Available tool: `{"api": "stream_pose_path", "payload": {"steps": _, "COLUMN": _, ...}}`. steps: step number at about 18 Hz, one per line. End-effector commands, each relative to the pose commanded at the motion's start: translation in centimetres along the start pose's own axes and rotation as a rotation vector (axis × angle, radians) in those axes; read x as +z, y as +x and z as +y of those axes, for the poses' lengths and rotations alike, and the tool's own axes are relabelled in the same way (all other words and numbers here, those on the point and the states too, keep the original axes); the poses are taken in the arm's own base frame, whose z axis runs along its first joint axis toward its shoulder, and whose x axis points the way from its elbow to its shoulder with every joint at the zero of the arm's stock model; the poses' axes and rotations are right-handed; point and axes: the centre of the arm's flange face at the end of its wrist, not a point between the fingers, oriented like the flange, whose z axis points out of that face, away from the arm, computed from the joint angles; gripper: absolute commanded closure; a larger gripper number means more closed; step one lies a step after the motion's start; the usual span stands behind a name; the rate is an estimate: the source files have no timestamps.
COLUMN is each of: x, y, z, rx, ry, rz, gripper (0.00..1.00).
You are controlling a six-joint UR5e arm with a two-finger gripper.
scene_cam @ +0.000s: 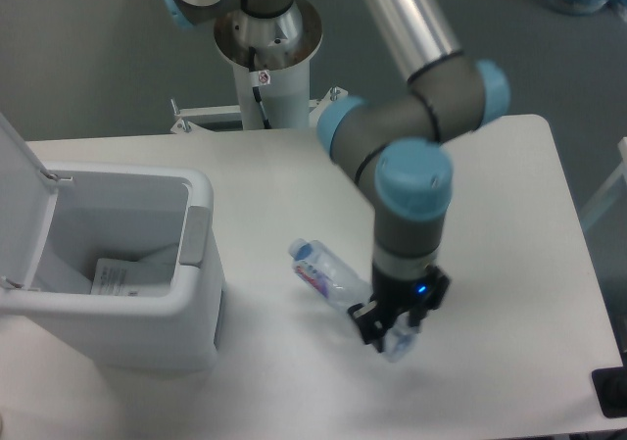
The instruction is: Place the trash in the trash can
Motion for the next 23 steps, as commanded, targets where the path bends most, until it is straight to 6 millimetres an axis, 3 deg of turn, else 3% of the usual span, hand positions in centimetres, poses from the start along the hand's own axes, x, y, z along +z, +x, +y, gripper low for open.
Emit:
{"api": "stream_pose_path", "payload": {"steps": 3, "x": -4.3, "y": 0.4, "z": -3.3, "rx": 0.010, "ry": 0.119, "rz": 0.001, "gripper": 0.37}}
{"api": "stream_pose_path", "payload": {"steps": 7, "x": -10.3, "y": 1.7, "z": -5.2, "rx": 0.030, "ry": 0.240, "rz": 0.016, "gripper": 0.37}}
{"api": "stream_pose_path", "payload": {"steps": 10, "x": -14.2, "y": 2.5, "z": -5.5, "rx": 0.036, "ry": 0.294, "rz": 0.021, "gripper": 0.37}}
{"api": "stream_pose_path", "payload": {"steps": 11, "x": -15.9, "y": 3.4, "z": -5.3, "rx": 0.043, "ry": 0.312, "rz": 0.029, "gripper": 0.37}}
{"api": "stream_pose_path", "payload": {"steps": 13, "x": -18.6, "y": 7.0, "z": -4.1, "rx": 0.056, "ry": 0.330, "rz": 0.095, "gripper": 0.37}}
{"api": "stream_pose_path", "payload": {"steps": 14, "x": -20.3, "y": 7.6, "z": -3.7, "rx": 0.051, "ry": 0.346, "rz": 0.105, "gripper": 0.37}}
{"api": "stream_pose_path", "payload": {"steps": 17, "x": -22.4, "y": 9.2, "z": -2.6, "rx": 0.060, "ry": 0.360, "rz": 0.127, "gripper": 0.37}}
{"api": "stream_pose_path", "payload": {"steps": 23, "x": -21.9, "y": 17.3, "z": 0.5, "rx": 0.200, "ry": 0.324, "rz": 0.213, "gripper": 0.37}}
